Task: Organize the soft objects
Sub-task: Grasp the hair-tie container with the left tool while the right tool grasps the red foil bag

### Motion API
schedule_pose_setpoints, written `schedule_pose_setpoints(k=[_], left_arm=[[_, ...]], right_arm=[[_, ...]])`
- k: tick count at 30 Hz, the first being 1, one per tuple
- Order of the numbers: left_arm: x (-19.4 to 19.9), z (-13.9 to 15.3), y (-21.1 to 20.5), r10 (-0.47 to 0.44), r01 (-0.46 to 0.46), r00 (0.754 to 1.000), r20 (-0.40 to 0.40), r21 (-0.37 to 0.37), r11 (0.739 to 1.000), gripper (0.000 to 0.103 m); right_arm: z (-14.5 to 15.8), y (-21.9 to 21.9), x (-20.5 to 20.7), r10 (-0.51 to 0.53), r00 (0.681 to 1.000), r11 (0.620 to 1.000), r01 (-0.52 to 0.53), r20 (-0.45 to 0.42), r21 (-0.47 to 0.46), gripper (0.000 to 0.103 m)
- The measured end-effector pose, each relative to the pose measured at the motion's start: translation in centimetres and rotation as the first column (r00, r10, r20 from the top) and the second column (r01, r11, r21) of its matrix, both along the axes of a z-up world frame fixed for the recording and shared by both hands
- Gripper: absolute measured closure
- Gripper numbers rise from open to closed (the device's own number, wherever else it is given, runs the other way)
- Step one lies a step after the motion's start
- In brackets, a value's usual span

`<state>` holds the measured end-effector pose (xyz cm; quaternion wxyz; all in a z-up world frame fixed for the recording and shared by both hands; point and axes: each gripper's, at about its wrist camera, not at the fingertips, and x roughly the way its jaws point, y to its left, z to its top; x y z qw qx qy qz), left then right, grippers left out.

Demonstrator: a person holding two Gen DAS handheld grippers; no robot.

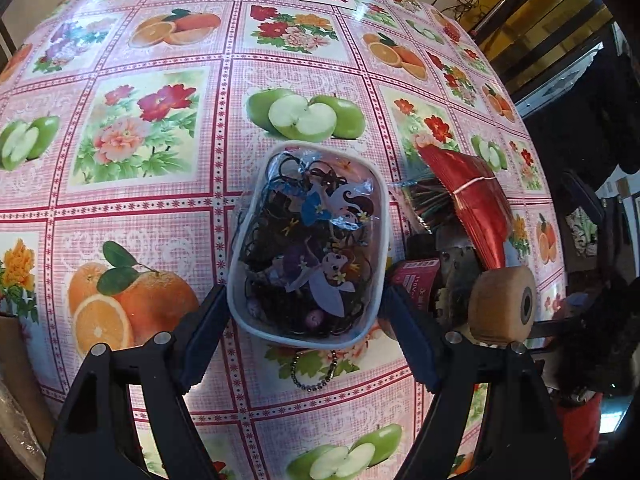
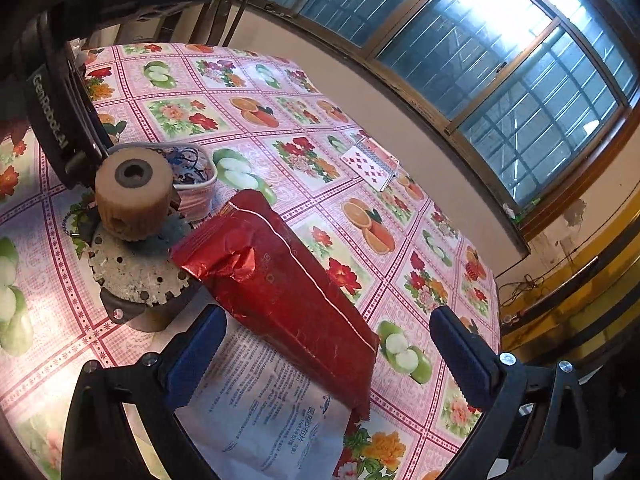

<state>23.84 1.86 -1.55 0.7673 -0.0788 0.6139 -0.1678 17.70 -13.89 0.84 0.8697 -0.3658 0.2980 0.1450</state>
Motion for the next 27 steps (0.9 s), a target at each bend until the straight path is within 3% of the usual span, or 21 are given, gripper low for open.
schedule_pose_setpoints(k=[3,6,12,18,19,20,21,23,25,27], left_arm=[[-0.5,0.8,0.5,-0.04,0.041,0.999,0.014,-0.023,0.999,0.024],[-0.7,1.1,1.0,-0.05,0.05,0.998,0.023,0.018,0.999,0.024],[-0.5,0.2,0.3,-0.055,0.055,0.998,-0.001,-0.003,0.998,0.024],[0.3,0.1,-0.6,-0.048,0.048,0.999,0.015,0.009,0.999,0.024],[0.4,0.1,-0.7,-0.047,0.047,0.999,0.017,0.008,0.999,0.024],[0.5,0.1,-0.7,-0.044,0.044,0.999,0.018,0.007,0.999,0.024],[0.5,0.1,-0.7,-0.041,0.041,0.999,0.019,0.008,0.999,0.024],[0.5,0.1,-0.7,-0.037,0.037,0.999,0.022,0.015,0.999,0.024],[0.3,0.1,-0.6,-0.032,0.029,0.999,0.043,0.058,0.998,0.034],[0.2,0.1,-0.5,-0.027,0.024,0.998,0.054,0.063,0.998,0.034]], right_arm=[[0.4,-0.6,-0.2,0.045,0.998,0.997,-0.042,-0.042,0.065,0.0],[0.2,-0.6,0.3,0.044,0.999,0.998,-0.043,-0.022,0.045,0.0],[-1.6,0.0,1.6,0.046,0.998,0.999,-0.047,-0.045,-0.027,0.0],[-2.0,0.1,3.1,0.045,0.995,0.999,-0.045,-0.091,0.008,0.003],[-2.0,0.1,3.3,0.046,0.992,0.999,-0.044,-0.115,0.025,0.012],[-2.0,0.0,3.6,0.049,0.988,0.998,-0.043,-0.145,0.046,0.039],[-2.2,0.1,3.9,0.05,0.983,0.997,-0.04,-0.175,0.06,0.05],[-2.7,0.2,4.0,0.007,0.985,0.999,0.0,-0.172,0.038,0.061],[-3.0,0.0,3.7,-0.013,0.986,0.999,0.019,-0.163,0.031,0.065],[-2.8,-0.2,3.3,-0.031,0.988,0.998,0.038,-0.15,0.042,0.067]])
